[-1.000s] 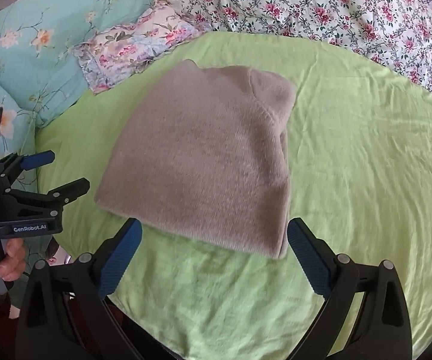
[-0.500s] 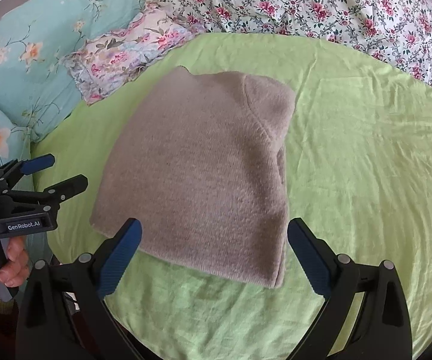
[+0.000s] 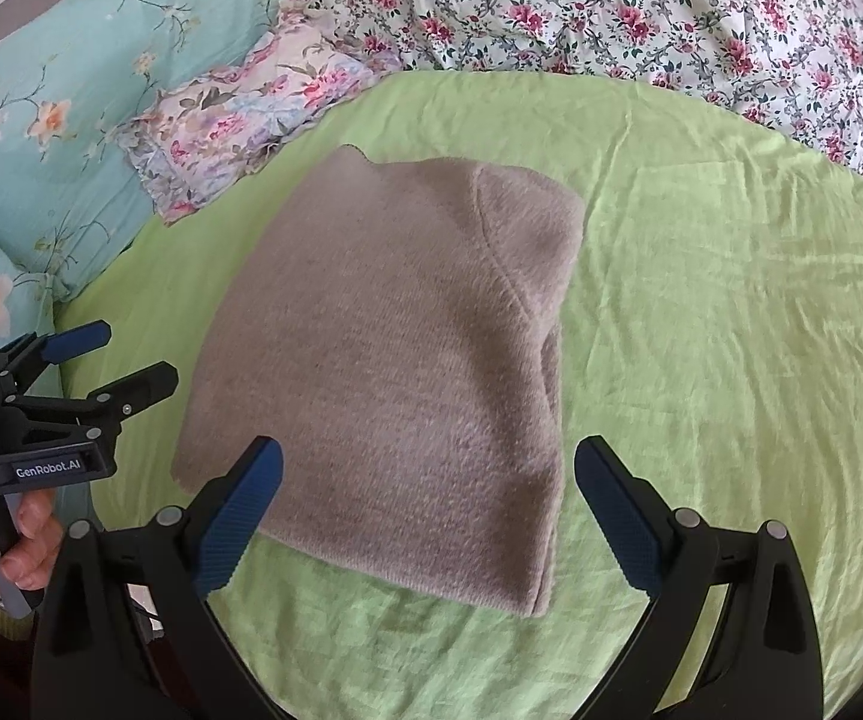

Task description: Fold small clothes

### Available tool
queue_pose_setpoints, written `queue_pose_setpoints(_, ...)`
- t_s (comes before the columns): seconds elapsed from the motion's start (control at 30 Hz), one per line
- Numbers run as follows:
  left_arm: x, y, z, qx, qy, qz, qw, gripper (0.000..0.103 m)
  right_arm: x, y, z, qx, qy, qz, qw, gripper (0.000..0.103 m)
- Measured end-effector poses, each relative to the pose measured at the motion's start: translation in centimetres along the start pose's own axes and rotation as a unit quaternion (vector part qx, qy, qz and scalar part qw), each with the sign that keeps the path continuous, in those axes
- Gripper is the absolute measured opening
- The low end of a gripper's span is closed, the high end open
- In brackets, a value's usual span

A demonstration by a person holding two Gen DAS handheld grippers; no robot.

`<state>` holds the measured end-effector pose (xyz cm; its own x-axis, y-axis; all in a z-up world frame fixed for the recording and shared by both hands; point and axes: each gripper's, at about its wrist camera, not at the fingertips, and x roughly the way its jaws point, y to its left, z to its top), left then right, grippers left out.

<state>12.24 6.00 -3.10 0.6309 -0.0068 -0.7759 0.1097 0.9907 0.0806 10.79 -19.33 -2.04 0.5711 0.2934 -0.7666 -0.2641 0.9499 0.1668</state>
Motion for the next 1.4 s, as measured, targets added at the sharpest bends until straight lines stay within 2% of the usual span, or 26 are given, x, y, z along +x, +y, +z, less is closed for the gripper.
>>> queue_pose_setpoints(0.43, -0.1, -0.6, 0.2, 0.000, -0.002, -0.004, 1.0000, 0.098, 0.1, 1.0, 0.0, -0.001, 0.000, 0.001, 1.000, 0.098)
queue_pose_setpoints(1.4, -1.3, -0.9, 0.1, 0.011, -0.019, -0.009, 0.9997, 0.098, -0.6, 0.5, -0.5, 0.015, -0.009, -0.002, 1.000, 0.098)
